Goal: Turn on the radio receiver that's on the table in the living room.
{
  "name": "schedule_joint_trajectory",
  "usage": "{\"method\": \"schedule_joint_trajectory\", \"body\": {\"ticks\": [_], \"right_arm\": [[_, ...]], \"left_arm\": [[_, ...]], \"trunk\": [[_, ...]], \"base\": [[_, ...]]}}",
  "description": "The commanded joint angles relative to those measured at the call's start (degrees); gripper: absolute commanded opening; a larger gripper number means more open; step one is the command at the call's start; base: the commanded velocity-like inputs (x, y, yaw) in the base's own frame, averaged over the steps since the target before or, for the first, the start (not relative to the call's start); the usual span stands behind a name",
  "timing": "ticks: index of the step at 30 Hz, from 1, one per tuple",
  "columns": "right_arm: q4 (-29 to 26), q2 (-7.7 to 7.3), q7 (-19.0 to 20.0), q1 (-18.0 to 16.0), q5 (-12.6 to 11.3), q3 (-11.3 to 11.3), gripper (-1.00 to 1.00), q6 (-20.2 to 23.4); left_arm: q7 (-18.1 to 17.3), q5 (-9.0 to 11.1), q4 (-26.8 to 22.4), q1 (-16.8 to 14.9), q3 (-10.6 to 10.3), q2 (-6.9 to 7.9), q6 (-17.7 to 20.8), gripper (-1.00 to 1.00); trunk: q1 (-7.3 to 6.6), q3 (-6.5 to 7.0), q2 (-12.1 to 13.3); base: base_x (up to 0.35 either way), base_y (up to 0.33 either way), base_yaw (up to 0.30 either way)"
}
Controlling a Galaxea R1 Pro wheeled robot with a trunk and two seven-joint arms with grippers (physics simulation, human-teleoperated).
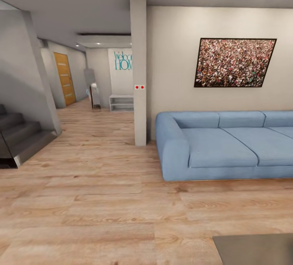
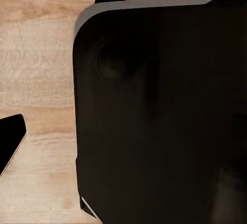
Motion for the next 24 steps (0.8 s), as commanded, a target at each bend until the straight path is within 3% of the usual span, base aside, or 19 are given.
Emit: {"method": "schedule_joint_trajectory", "body": {"ticks": [1, 24], "right_arm": [[0.0, 0.0, -0.01, 0.0, 0.0, 0.0, 1.0, 0.0], [0.0, 0.0, -0.04, 0.0, 0.04, 0.0, 1.0, 0.0]], "left_arm": [[0.0, 0.0, 0.0, 0.0, 0.01, 0.0, 0.0, 1.0], [0.0, 0.0, 0.0, 0.0, -0.01, 0.05, 0.0, 1.0]], "trunk": [[0.0, 0.0, 0.0], [0.0, 0.0, 0.0]], "base": [[0.323, 0.0, 0.0], [0.323, 0.0, 0.0]]}}
